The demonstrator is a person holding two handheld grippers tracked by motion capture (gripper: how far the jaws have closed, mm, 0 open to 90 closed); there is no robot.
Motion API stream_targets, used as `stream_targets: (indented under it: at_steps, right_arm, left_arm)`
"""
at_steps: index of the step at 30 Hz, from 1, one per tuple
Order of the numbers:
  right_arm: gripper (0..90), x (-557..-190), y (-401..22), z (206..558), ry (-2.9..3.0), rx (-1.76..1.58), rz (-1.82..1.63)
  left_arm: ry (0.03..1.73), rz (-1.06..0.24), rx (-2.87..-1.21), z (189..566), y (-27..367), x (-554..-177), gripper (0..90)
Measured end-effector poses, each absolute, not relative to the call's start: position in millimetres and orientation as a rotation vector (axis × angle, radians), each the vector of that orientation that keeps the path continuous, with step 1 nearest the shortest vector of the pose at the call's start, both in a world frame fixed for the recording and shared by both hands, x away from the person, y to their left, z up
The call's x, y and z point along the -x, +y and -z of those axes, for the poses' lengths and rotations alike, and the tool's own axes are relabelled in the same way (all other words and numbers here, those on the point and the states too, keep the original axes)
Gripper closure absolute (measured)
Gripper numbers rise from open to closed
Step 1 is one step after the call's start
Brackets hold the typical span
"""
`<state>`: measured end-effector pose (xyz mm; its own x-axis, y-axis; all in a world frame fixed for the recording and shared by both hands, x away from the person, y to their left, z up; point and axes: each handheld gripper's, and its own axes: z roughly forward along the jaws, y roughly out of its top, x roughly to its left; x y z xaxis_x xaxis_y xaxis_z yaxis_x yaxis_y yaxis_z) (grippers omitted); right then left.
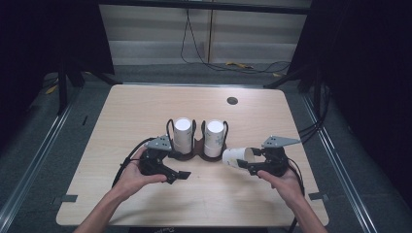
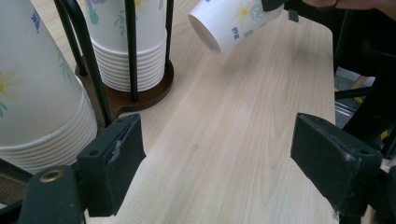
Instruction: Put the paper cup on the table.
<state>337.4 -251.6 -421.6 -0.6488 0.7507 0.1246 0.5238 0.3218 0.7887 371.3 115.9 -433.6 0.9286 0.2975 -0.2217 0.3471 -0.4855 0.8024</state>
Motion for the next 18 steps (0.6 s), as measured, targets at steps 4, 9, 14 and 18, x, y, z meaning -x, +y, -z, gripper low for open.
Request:
stream_targets:
  at_steps: [4, 9, 14, 18]
  right_arm:
    - [32.2, -345, -257, 419, 2.333, -1.203, -1.157]
    - [32.1, -358, -260, 414, 2.349, -1.251, -1.062]
    - [32.0, -371, -263, 414, 2.350, -1.317, -0.999]
    - [31.8, -380, -263, 415, 2.373, -1.332, -0.918]
  left_arm:
    - [0.460, 0.056, -2.116, 435, 117, -373, 17.2]
    - [0.470, 0.073, -2.119, 440, 119, -375, 17.2]
    - [0.481, 0.064, -2.120, 440, 120, -376, 17.2]
    - [0.474, 0.054, -2.141, 442, 120, -376, 17.5]
